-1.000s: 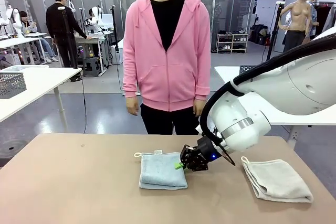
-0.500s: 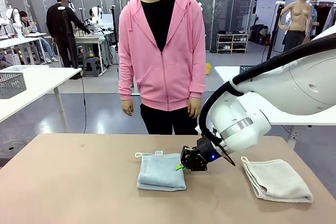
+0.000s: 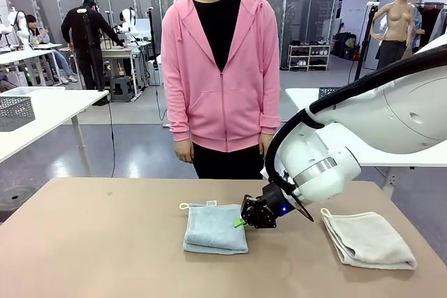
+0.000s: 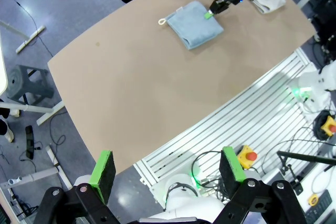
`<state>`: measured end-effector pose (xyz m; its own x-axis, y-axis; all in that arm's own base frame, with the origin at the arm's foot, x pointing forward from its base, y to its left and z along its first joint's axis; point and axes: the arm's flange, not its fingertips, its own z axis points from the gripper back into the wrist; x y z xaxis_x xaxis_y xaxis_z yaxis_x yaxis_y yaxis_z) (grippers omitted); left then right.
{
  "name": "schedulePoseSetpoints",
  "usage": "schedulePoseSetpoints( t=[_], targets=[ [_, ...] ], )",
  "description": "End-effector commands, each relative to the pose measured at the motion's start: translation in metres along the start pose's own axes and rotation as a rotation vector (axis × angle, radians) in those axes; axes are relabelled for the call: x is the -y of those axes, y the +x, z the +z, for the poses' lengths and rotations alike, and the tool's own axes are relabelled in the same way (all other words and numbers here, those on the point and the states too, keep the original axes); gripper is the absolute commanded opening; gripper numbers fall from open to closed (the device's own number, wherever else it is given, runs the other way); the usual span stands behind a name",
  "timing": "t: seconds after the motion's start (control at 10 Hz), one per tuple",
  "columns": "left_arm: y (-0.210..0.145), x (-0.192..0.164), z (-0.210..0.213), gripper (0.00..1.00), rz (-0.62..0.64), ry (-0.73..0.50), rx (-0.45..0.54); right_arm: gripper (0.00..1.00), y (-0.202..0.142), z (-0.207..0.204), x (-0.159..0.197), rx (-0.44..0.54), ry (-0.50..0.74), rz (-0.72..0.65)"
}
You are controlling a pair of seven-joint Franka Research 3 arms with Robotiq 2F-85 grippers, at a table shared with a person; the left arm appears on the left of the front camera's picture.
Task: Fold the towels and place them in the basket.
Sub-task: Stack the folded Towel with hook on the right side of the table.
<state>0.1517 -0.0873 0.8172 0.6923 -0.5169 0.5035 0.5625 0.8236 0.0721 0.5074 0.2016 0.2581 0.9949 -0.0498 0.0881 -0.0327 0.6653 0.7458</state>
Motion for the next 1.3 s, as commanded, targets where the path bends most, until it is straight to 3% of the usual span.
schedulePoseSetpoints(
  t=[0.0,0.3,0.4,0.6,0.9,1.2],
  targets=[
    [0.000,0.000,0.002,1.00,-0.009,0.003,0.001,0.05,0.000,0.000,0.000,0.000,0.000,0.000],
    [0.000,0.000,0.002,1.00,-0.009,0.003,0.001,0.05,-0.014,0.074,-0.075,0.023,0.067,0.199],
    [0.000,0.000,0.002,1.00,-0.009,0.003,0.001,0.05,-0.016,0.095,-0.090,0.056,0.012,0.244],
    [0.000,0.000,0.002,1.00,-0.009,0.003,0.001,0.05,-0.023,0.137,-0.108,0.031,-0.087,0.354],
    [0.000,0.000,0.002,1.00,-0.009,0.003,0.001,0.05,-0.025,0.197,-0.115,-0.033,-0.202,0.469],
    [0.000,0.000,0.002,1.00,-0.009,0.003,0.001,0.05,-0.033,0.254,-0.084,-0.085,-0.246,0.506]
  ],
)
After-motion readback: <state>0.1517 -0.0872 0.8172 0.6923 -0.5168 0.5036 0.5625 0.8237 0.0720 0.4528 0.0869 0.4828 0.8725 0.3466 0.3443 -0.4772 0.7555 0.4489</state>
